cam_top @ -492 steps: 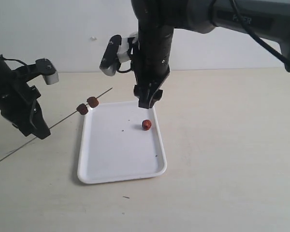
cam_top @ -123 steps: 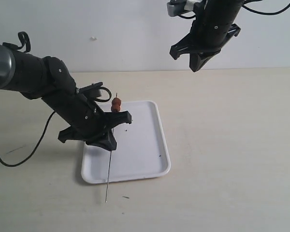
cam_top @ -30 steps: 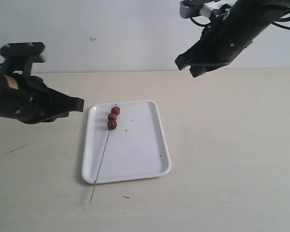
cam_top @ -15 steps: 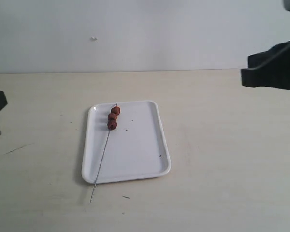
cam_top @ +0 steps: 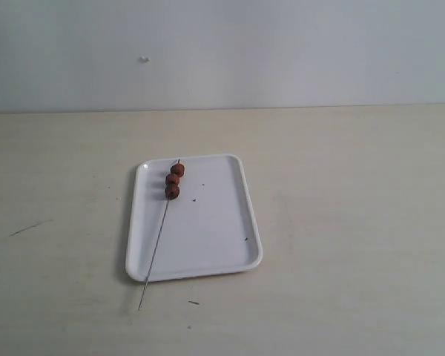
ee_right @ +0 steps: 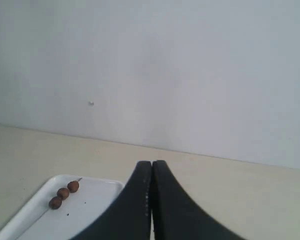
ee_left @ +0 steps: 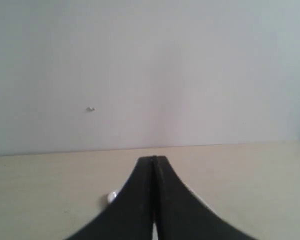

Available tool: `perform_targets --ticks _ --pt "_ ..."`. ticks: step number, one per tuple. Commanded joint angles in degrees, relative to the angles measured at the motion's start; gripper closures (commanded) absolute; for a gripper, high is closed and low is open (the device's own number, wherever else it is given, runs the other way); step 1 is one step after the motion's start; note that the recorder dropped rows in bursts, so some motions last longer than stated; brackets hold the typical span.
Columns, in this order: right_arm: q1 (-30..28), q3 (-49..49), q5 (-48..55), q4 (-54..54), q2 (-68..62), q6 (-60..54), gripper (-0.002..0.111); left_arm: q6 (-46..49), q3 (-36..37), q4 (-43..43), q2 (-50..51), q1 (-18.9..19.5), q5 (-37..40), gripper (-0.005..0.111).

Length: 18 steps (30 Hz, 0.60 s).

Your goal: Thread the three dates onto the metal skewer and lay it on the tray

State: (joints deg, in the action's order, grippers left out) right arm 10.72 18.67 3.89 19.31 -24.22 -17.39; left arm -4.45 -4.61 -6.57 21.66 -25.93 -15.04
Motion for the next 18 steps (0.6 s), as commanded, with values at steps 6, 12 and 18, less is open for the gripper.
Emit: perform_targets --ticks 6,12,18 --pt "0.0 -7.9 -0.5 0.3 11.6 -0.5 0.108 5.2 4.2 0.0 -5.9 0.0 6.0 0.107" --pt "0.0 -10.4 3.6 0.1 19.1 -0.6 0.108 6.0 4.6 0.0 -8.0 0.0 8.5 0.107" --pt "0.0 -10.4 7.4 0.2 24.2 -0.5 0.108 5.8 4.6 -0.1 -10.1 0.0 11.4 0.107"
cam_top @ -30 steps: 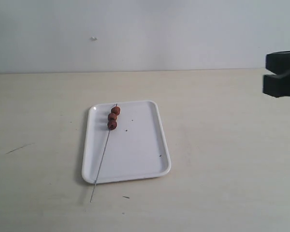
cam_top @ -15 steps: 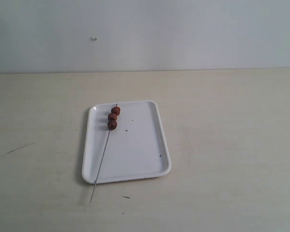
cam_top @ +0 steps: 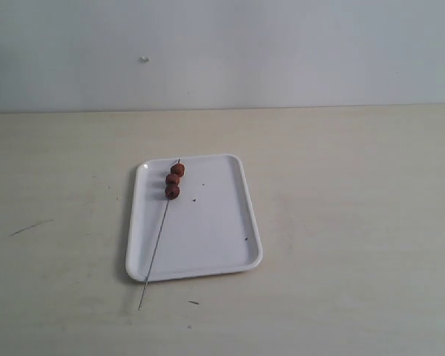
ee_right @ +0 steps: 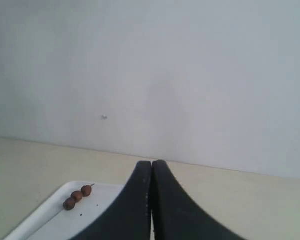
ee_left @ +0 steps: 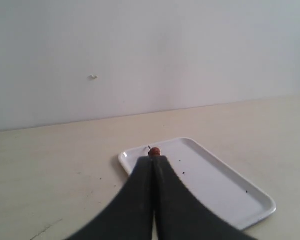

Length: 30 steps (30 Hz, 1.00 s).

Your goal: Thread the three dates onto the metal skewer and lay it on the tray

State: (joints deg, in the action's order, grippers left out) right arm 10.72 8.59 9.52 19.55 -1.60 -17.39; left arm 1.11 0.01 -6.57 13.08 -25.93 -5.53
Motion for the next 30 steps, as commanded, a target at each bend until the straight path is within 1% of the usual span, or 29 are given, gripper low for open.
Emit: perform_targets --ticks 1,4,8,9,11,16,18,30 --pt "0.0 -0.3 2.1 0.0 1.6 -0.5 0.108 0.3 0.0 -0.1 -2.3 0.0 3.0 0.107" --pt "0.0 -0.5 4.8 0.0 1.6 -0.5 0.108 0.3 0.0 -0.1 -4.3 0.0 5.5 0.107" --pt "0.0 -4.4 2.5 1.0 1.6 -0.8 0.108 0.9 0.0 0.0 -5.5 0.0 6.8 0.107" --pt "0.0 -7.0 1.2 0.9 1.6 -1.0 0.108 4.4 0.0 0.1 -5.5 0.0 7.0 0.107" --pt "0.0 -8.6 -1.3 1.4 1.6 -0.4 0.108 8.6 0.0 0.2 -5.5 0.0 9.0 0.107" --pt "0.0 -8.6 -0.8 4.1 1.6 0.0 0.108 7.1 0.0 -0.2 -5.5 0.0 9.4 0.107" --pt "0.0 -8.6 -0.6 6.5 1.6 2.7 0.108 7.1 0.0 -0.2 -5.5 0.0 9.4 0.107" --pt "0.0 -8.6 -0.4 6.7 1.6 2.4 0.108 7.1 0.0 -0.2 -5.5 0.0 9.4 0.107"
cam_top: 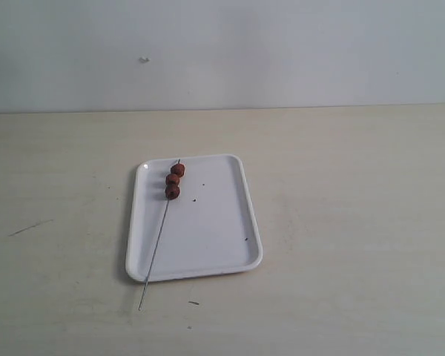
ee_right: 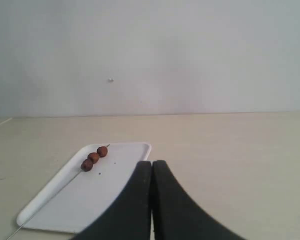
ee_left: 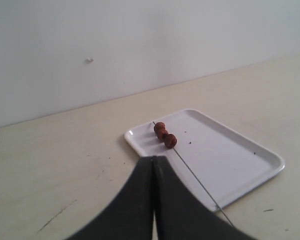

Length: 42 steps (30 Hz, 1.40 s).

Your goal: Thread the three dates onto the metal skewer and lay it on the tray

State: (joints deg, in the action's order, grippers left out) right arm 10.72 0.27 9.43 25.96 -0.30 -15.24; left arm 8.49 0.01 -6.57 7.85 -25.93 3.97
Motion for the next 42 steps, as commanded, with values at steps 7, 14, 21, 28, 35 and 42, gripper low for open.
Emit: perform_targets --ticks 7,14,21,28,35,42 --pt "0.0 -0.3 -0.4 0.0 0.3 0.3 0.108 -1.5 0.0 -0.2 -2.7 15.1 2.9 0.107" --pt "0.0 -0.3 -0.4 0.0 0.3 0.3 0.108 -0.5 0.0 0.3 -5.4 30.0 4.7 0.107" --pt "0.0 -0.3 -0.4 0.0 0.3 0.3 0.108 -0.5 0.0 0.3 -5.7 34.0 4.7 0.107" --pt "0.0 -0.3 -0.4 0.0 0.3 0.3 0.108 -0.5 0.0 0.3 -5.7 34.0 4.7 0.107" --pt "0.0 -0.3 -0.4 0.0 0.3 0.3 0.108 -0.5 0.0 0.3 -5.7 34.0 4.7 0.107" --pt "-3.3 -0.3 0.0 -4.9 0.3 -1.5 0.108 -0.5 0.0 0.3 -5.7 34.0 4.7 0.107"
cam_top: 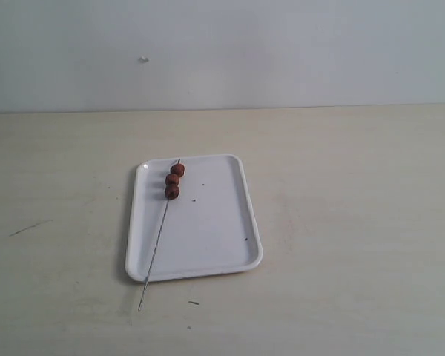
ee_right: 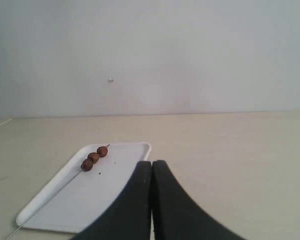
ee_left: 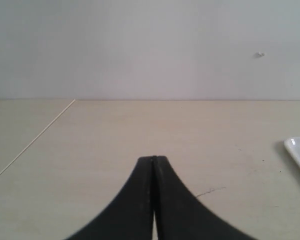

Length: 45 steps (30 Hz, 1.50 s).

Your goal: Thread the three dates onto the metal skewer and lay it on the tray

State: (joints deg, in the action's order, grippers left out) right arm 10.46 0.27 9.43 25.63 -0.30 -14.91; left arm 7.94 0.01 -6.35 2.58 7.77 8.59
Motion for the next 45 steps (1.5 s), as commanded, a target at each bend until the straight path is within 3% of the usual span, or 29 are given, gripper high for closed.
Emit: perform_targets --ticks 1,6,9,45 --pt "-4.9 -0.3 0.2 -6.9 0.3 -2.2 0.108 0.0 0.0 0.1 -0.4 0.3 0.1 0.107" --pt "-13.5 -0.3 0.3 -10.1 0.3 -3.0 0.108 0.0 0.0 0.1 -0.4 0.3 0.1 0.107" --pt "-15.2 -0.3 1.6 -10.0 0.3 -2.9 0.108 0.0 0.0 0.1 -0.4 0.3 0.1 0.107" --pt "-15.2 -0.3 1.6 -9.6 0.3 -2.9 0.108 0.0 0.0 0.1 -0.4 0.2 0.1 0.107"
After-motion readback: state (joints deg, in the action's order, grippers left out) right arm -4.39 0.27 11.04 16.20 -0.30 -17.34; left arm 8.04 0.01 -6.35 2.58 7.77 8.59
